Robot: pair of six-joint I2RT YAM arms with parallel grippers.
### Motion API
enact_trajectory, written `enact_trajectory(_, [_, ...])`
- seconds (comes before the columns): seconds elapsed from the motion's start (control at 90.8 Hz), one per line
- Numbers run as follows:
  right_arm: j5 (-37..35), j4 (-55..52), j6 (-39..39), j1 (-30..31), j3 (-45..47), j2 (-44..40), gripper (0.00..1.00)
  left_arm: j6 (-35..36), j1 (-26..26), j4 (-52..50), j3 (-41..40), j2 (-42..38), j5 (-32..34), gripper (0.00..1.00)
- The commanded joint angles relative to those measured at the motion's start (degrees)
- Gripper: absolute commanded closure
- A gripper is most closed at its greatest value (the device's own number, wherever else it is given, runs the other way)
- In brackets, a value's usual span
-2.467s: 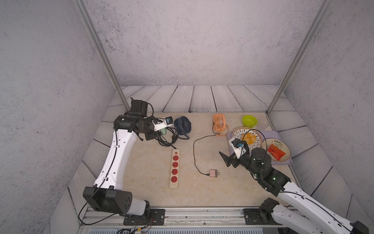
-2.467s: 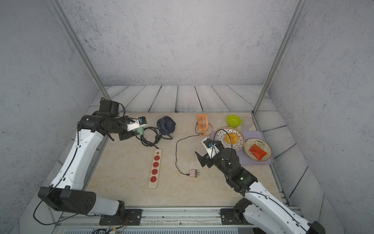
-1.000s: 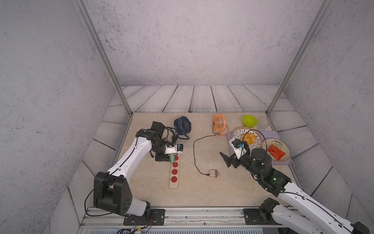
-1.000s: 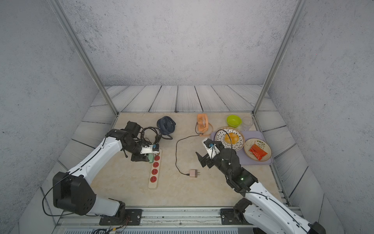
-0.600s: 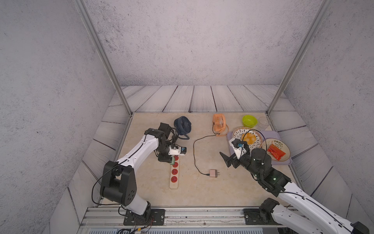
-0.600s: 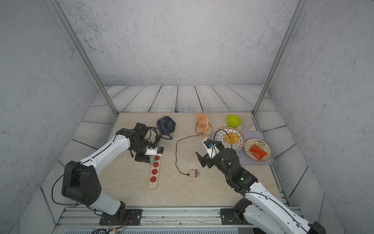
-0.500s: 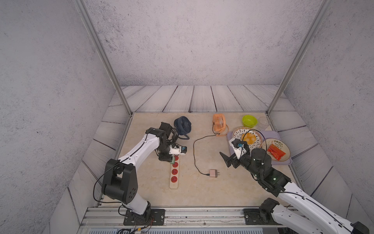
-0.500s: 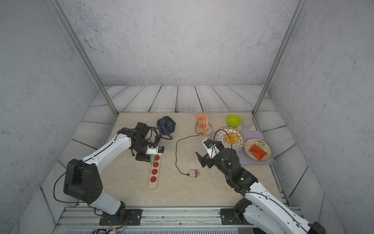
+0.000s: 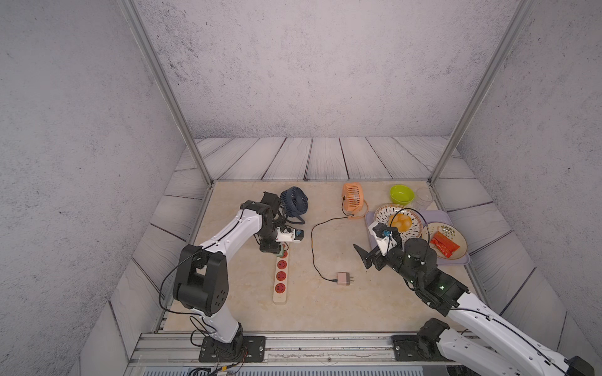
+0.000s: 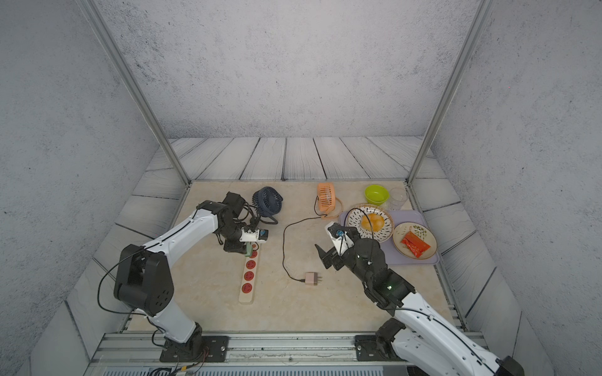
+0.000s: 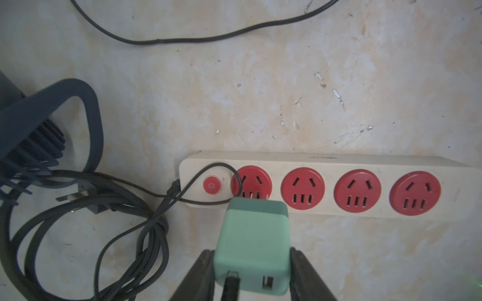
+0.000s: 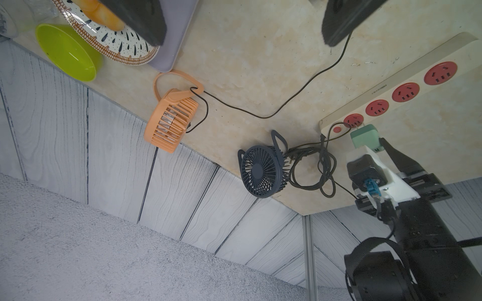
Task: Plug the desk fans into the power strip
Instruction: Adjust the power cord in the socket, then insert the plug into the socket.
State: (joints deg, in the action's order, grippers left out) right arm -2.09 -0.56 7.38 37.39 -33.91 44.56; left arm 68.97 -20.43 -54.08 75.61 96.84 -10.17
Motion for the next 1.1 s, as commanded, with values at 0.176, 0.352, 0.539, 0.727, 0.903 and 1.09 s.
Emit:
enact_trajectory(0.176, [-0.37, -0.32, 0.09, 0.06, -0.63, -0.33, 0.01, -0.42, -0.4, -0.2, 4.37, 3.63, 1.94, 0.64])
enact_trajectory(0.352, [-0.37, -0.32, 0.09, 0.07, -0.54, -0.54, 0.01, -0.86, -0.43, 0.22, 5.17, 4.57, 2.6, 0.64])
enact_trajectory(0.539, [-0.29, -0.14, 0.0, 0.06, -0.54, -0.27, 0.01, -3.11, -0.4, 2.71, 6.78, 6.42, 3.91, 0.63])
enact_trajectory(0.727, [-0.36, -0.42, 0.09, 0.08, -0.54, -0.7, 0.01, -3.13, -0.4, -1.57, 7.09, 4.0, 0.45, 0.63])
enact_trajectory(0.903, [-0.14, -0.25, 0.03, 0.06, -0.54, -0.42, 0.01, -1.22, -0.4, -3.83, 4.33, 0.8, 0.3, 0.63])
enact_trajectory(1.09, [0.06, -0.12, 0.01, 0.11, -0.54, -0.17, 0.01, -1.8, -0.55, -4.4, 4.28, 2.08, 2.26, 0.63])
